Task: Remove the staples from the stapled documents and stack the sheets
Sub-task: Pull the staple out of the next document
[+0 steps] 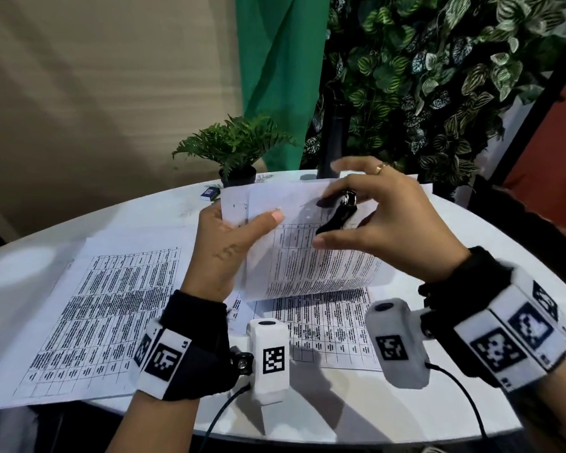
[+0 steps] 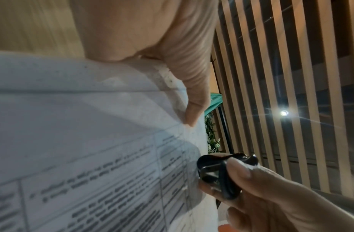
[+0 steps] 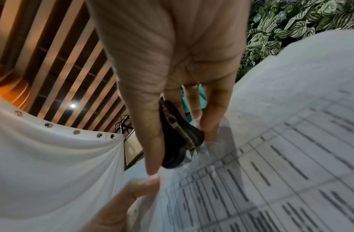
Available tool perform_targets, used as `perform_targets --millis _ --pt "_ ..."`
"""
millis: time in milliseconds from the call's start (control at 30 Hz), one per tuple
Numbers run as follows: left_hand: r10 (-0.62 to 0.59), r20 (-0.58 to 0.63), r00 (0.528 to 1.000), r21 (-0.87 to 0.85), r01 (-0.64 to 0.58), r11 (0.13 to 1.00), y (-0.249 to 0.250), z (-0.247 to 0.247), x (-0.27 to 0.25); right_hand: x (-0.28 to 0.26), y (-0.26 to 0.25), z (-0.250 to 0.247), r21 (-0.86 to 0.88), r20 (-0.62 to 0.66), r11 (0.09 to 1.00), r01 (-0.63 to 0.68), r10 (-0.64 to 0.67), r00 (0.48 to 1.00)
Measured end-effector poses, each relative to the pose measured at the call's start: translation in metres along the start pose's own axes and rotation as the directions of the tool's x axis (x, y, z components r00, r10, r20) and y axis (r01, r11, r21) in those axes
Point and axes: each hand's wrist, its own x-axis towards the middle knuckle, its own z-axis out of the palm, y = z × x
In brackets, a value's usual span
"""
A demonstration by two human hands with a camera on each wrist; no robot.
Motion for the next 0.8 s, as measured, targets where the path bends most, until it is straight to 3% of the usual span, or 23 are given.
perform_targets --millis 100,167,233,267,333,467,600,700,800 --pt "0.038 -0.006 0.999 0.044 -0.037 0.998 0.002 -0.001 0.001 0.003 -0.007 -0.006 -0.016 0.022 1.0 0.006 -0.006 1.0" --pt "0.203 -0.03 0.979 0.262 -0.188 0.947 0.005 -0.005 0.004 0.004 -0.01 -0.008 -0.031 0.031 0.999 0.012 -0.011 0.999" --pt "0.401 0.055 0.914 0.561 -0.361 0.745 0.013 -0.007 0.008 0.003 -0.013 -0.009 -0.043 0.038 0.999 0.024 -0.023 0.999" --pt "0.43 0.132 0.893 0.642 -0.407 0.649 0.019 -0.006 0.009 0.003 -0.015 -0.009 -0.042 0.041 0.999 0.031 -0.03 0.999" --pt "0.365 0.235 0.901 0.706 -0.416 0.573 0.028 -0.001 0.011 0.002 -0.016 -0.009 -0.025 0.04 0.999 0.042 -0.041 0.998" --pt "0.172 0.309 0.936 0.732 -0.349 0.585 0.03 0.001 0.02 -0.002 -0.015 -0.008 -0.004 0.034 0.998 0.065 -0.065 0.997" --pt "0.113 0.367 0.923 0.725 -0.36 0.587 0.032 0.001 0.023 -0.008 -0.007 -0.002 0.033 -0.031 0.995 0.096 -0.095 0.995" --pt "0.088 0.405 0.91 0.687 -0.366 0.628 0.035 0.002 0.022 -0.012 -0.003 0.008 -0.016 -0.141 0.974 0.227 -0.227 0.964" --pt "0.075 0.436 0.897 0.649 -0.371 0.664 0.037 0.003 0.022 -0.013 0.0 0.018 -0.163 -0.198 0.912 0.376 -0.404 0.893"
